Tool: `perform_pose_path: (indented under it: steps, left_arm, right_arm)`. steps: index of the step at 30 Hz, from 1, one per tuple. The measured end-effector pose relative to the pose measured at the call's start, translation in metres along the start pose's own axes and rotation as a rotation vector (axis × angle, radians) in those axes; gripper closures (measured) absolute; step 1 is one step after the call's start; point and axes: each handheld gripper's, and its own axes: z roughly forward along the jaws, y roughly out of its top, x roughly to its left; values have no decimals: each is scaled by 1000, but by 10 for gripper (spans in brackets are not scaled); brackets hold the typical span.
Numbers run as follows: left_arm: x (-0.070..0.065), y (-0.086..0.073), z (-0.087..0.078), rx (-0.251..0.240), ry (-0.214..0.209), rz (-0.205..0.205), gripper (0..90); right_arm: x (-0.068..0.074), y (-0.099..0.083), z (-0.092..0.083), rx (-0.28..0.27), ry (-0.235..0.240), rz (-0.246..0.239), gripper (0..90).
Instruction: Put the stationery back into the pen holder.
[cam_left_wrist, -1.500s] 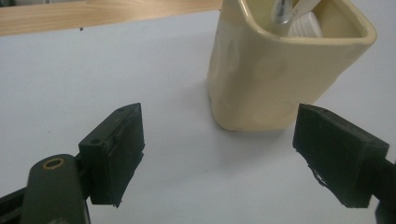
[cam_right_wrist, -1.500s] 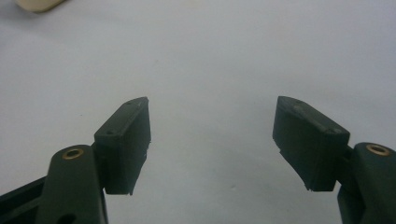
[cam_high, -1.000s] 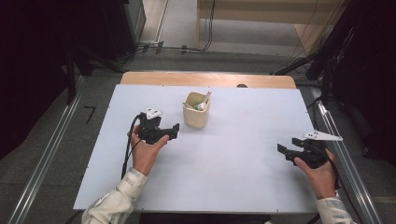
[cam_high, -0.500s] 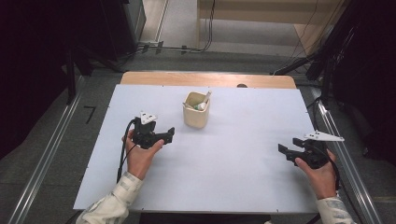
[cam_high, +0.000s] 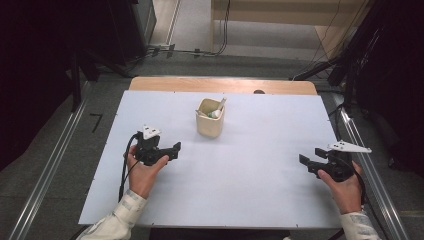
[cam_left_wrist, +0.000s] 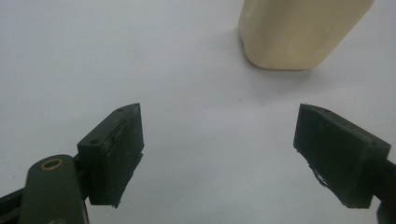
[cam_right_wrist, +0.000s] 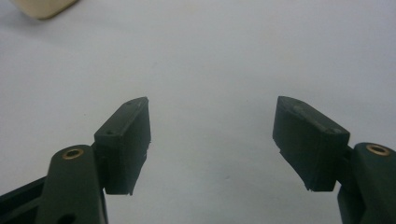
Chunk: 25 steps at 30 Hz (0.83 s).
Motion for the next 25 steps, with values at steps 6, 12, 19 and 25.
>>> perform_pose_path:
  steps: [6, 12, 19, 25]
  left_arm:
    - [6, -10, -7, 9, 10, -3, 166]
    - [12, -20, -17, 14, 17, -16, 166]
    - [21, -31, -24, 29, 30, -31, 166]
    - [26, -37, -30, 38, 36, -39, 163]
  right_arm:
    - [-3, -4, -6, -2, -8, 13, 266]
    - [-4, -9, -12, -8, -15, 16, 266]
    - [-7, -14, -19, -9, -25, 21, 266]
    - [-8, -20, -24, -4, -38, 31, 266]
